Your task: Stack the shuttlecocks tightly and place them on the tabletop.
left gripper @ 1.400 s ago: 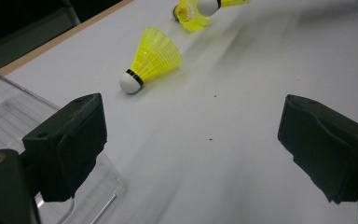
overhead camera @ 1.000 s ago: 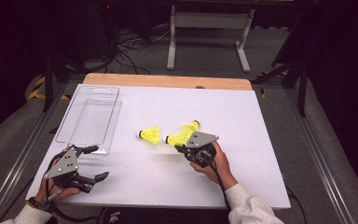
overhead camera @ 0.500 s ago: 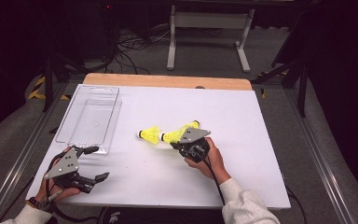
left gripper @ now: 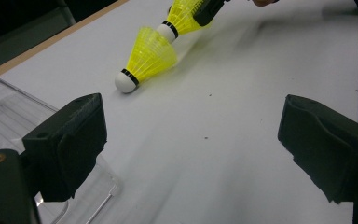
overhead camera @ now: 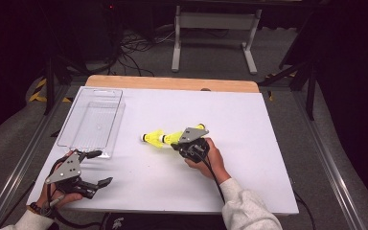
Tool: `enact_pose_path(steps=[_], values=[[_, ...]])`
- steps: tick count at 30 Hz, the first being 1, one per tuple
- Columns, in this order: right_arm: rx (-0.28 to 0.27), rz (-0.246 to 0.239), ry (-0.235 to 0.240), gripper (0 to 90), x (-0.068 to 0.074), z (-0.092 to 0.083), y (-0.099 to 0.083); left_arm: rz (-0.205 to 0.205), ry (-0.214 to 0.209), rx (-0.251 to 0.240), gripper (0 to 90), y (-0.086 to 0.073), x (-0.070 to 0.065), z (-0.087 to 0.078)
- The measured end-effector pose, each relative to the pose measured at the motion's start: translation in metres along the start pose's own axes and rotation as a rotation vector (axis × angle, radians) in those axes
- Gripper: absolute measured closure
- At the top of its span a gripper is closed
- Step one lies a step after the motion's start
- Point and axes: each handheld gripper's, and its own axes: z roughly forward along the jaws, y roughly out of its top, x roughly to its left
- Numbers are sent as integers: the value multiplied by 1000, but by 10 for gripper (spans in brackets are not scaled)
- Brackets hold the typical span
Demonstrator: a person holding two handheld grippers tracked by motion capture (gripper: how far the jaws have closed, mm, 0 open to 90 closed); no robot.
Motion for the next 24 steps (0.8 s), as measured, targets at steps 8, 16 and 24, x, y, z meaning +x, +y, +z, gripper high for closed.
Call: enact_pose_path(steps=[8,16,24], values=[[18,-5,9,895,1,14,5,1,-3,-1,89,0,0,0],[34,-6,14,895,3,24,9,-5,-5,-6,89,0,0,-1],[59,-9,15,893,7,36,14,-4,-7,-8,88,0,0,-1]])
